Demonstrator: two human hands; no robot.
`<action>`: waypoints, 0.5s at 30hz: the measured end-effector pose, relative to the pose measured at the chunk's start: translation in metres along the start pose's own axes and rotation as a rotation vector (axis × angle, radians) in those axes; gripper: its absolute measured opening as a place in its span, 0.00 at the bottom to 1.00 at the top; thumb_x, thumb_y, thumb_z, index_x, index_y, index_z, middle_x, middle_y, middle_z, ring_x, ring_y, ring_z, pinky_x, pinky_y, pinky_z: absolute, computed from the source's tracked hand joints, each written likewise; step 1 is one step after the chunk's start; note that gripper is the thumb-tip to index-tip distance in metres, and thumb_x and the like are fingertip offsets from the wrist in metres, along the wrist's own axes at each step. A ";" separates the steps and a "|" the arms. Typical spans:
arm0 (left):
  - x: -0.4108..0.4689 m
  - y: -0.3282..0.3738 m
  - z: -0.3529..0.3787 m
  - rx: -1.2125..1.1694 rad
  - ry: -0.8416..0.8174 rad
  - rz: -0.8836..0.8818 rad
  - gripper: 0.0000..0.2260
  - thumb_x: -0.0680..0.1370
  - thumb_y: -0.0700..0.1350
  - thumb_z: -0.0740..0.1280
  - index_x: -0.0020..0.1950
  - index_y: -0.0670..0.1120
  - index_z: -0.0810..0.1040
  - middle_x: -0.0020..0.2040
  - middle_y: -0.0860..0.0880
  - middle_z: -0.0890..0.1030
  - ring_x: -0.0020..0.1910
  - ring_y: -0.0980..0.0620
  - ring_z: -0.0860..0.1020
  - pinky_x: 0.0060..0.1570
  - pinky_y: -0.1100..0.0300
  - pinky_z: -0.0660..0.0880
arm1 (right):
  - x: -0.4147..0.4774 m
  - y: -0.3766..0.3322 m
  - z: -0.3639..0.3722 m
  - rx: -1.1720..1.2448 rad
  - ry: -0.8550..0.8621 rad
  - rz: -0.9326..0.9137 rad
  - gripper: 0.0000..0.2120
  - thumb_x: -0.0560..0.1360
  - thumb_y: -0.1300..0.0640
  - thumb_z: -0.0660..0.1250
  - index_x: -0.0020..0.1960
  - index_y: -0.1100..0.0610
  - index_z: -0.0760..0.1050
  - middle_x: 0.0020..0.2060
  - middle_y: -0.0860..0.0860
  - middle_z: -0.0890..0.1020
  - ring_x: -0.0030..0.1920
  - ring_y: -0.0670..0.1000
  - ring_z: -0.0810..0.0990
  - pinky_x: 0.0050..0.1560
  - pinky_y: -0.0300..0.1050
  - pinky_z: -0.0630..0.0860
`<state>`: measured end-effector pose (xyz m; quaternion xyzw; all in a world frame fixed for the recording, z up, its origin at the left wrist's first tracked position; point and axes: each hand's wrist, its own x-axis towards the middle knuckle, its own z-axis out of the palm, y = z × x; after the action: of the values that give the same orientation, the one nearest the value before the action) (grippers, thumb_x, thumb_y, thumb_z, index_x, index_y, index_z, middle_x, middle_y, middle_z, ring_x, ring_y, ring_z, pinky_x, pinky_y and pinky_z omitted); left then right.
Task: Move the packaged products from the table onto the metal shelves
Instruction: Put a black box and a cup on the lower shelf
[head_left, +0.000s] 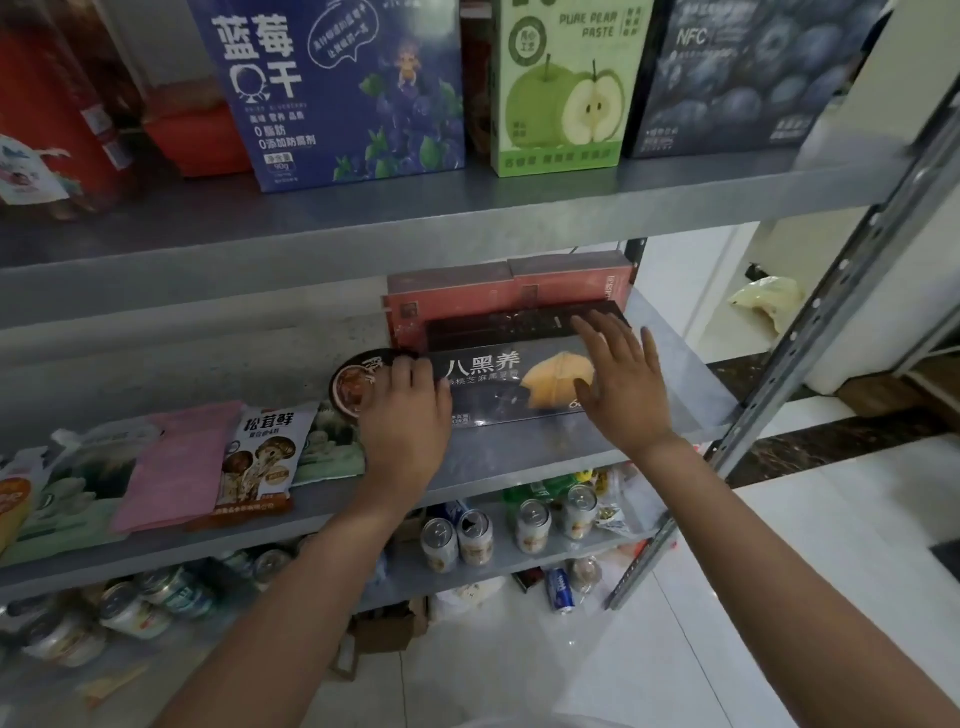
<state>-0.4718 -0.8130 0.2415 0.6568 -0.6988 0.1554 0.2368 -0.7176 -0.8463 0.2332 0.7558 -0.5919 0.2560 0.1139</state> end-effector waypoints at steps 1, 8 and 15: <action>0.000 0.010 0.000 -0.022 -0.001 0.045 0.15 0.77 0.49 0.57 0.49 0.40 0.79 0.44 0.42 0.79 0.41 0.42 0.77 0.38 0.53 0.74 | -0.009 0.007 -0.006 0.014 0.003 0.094 0.32 0.71 0.59 0.70 0.73 0.55 0.65 0.71 0.55 0.68 0.73 0.57 0.63 0.73 0.60 0.53; -0.031 0.112 0.029 -0.112 -0.603 0.400 0.17 0.81 0.53 0.54 0.66 0.46 0.70 0.63 0.46 0.73 0.62 0.45 0.70 0.57 0.52 0.68 | -0.111 0.040 -0.048 0.045 -0.632 0.755 0.24 0.77 0.44 0.61 0.70 0.52 0.68 0.66 0.54 0.75 0.64 0.56 0.74 0.63 0.51 0.71; -0.091 0.154 0.041 0.031 -1.007 0.898 0.19 0.81 0.54 0.56 0.68 0.47 0.68 0.68 0.43 0.71 0.65 0.43 0.70 0.58 0.50 0.69 | -0.231 -0.006 -0.066 0.046 -0.811 1.182 0.26 0.79 0.41 0.58 0.74 0.50 0.62 0.70 0.50 0.69 0.69 0.52 0.69 0.65 0.48 0.67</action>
<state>-0.6276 -0.7436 0.1728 0.2985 -0.9268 -0.0763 -0.2147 -0.7677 -0.6201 0.1688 0.3468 -0.8924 -0.0137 -0.2886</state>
